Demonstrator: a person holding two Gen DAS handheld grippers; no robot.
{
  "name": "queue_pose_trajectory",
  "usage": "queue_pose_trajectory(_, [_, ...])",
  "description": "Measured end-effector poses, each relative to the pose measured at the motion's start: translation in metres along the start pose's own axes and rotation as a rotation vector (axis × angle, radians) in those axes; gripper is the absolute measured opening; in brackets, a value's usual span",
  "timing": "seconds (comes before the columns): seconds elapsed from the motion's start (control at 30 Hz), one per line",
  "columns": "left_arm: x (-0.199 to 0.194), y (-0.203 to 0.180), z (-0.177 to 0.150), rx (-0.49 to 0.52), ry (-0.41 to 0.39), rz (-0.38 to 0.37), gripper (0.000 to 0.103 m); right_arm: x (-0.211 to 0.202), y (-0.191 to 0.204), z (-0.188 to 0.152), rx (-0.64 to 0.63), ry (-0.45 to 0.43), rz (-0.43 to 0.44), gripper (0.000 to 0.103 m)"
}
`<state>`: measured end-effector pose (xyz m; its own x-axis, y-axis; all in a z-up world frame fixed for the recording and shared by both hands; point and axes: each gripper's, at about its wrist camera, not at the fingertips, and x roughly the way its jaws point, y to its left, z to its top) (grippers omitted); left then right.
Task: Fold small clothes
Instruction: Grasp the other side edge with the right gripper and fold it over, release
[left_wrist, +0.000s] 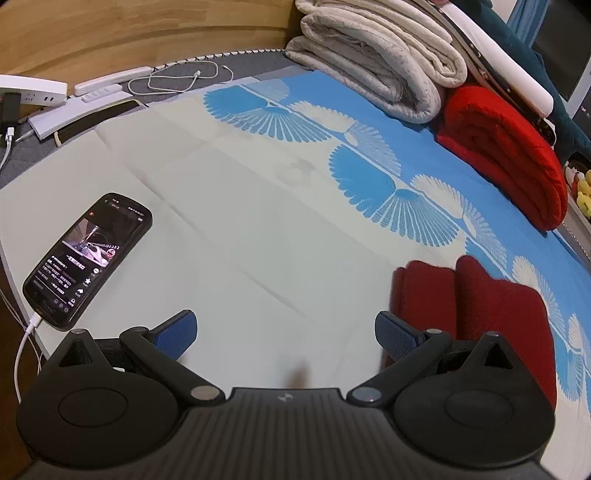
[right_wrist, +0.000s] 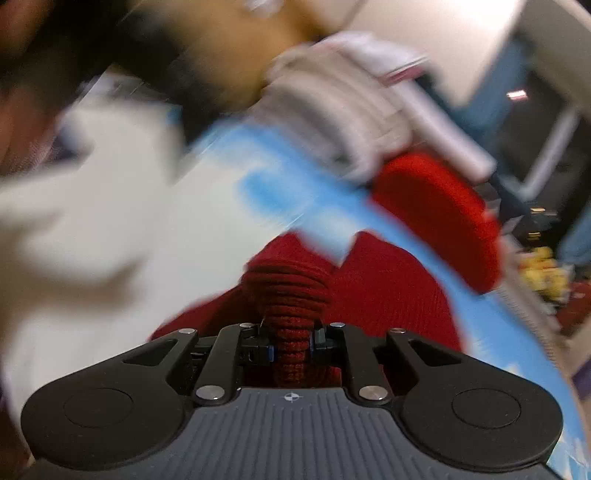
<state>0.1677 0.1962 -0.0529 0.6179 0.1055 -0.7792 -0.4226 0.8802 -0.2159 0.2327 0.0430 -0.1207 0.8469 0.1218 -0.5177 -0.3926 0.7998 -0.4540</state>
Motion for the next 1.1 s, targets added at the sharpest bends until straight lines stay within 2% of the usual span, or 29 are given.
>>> queue_pose_trajectory(0.07, [0.0,-0.003,-0.002,0.01,0.001,-0.003,0.102,0.007,0.014,-0.011,-0.061,0.006,-0.037,0.016])
queue_pose_trajectory(0.13, [0.0,-0.007,-0.003,0.026,0.003,-0.014,0.102,0.005,0.006,-0.008,-0.024,0.002,-0.016,0.016])
queue_pose_trajectory(0.3, [0.003,-0.015,-0.006,0.043,0.014,-0.022,0.102,-0.02,-0.014,0.017,0.049,-0.08,0.003,0.016])
queue_pose_trajectory(0.43, [0.006,-0.023,-0.011,0.072,0.013,-0.01,0.102,-0.005,-0.004,0.007,0.024,-0.016,0.049,0.018])
queue_pose_trajectory(0.5, [0.008,-0.026,-0.013,0.082,0.019,-0.007,0.102,0.008,0.01,-0.004,-0.039,0.01,0.052,0.024])
queue_pose_trajectory(0.53, [0.009,-0.027,-0.014,0.084,0.027,-0.015,0.102,0.007,0.013,-0.008,-0.069,-0.02,0.047,0.029])
queue_pose_trajectory(0.57, [0.01,-0.028,-0.015,0.085,0.034,-0.026,0.102,0.004,0.013,-0.008,-0.068,-0.039,0.059,0.041])
queue_pose_trajectory(0.63, [0.012,-0.03,-0.016,0.088,0.057,-0.06,0.102,-0.009,-0.004,-0.003,0.02,-0.059,0.159,0.052])
queue_pose_trajectory(0.67, [0.013,-0.031,-0.017,0.088,0.065,-0.071,0.102,-0.017,-0.017,-0.001,0.069,-0.057,0.213,0.064])
queue_pose_trajectory(0.7, [0.013,-0.032,-0.018,0.087,0.066,-0.077,0.102,-0.026,-0.029,-0.001,0.121,-0.052,0.259,0.067])
queue_pose_trajectory(0.77, [0.012,-0.036,-0.02,0.096,0.068,-0.092,0.102,-0.049,-0.056,-0.005,0.223,-0.068,0.29,0.068])
queue_pose_trajectory(0.87, [0.011,-0.046,-0.026,0.129,0.071,-0.105,0.102,-0.074,-0.092,-0.016,0.302,-0.085,0.229,0.068])
queue_pose_trajectory(0.93, [0.012,-0.053,-0.032,0.155,0.081,-0.109,0.102,-0.079,-0.114,-0.025,0.324,-0.073,0.127,0.071])
queue_pose_trajectory(1.0, [0.014,-0.061,-0.039,0.172,0.107,-0.135,0.102,-0.071,-0.128,-0.033,0.318,-0.029,-0.002,0.073])
queue_pose_trajectory(1.03, [0.015,-0.065,-0.041,0.173,0.119,-0.149,0.102,-0.064,-0.132,-0.037,0.319,-0.003,-0.04,0.073])
queue_pose_trajectory(1.1, [0.014,-0.071,-0.047,0.171,0.123,-0.167,0.102,-0.051,-0.131,-0.048,0.32,0.041,-0.058,0.069])
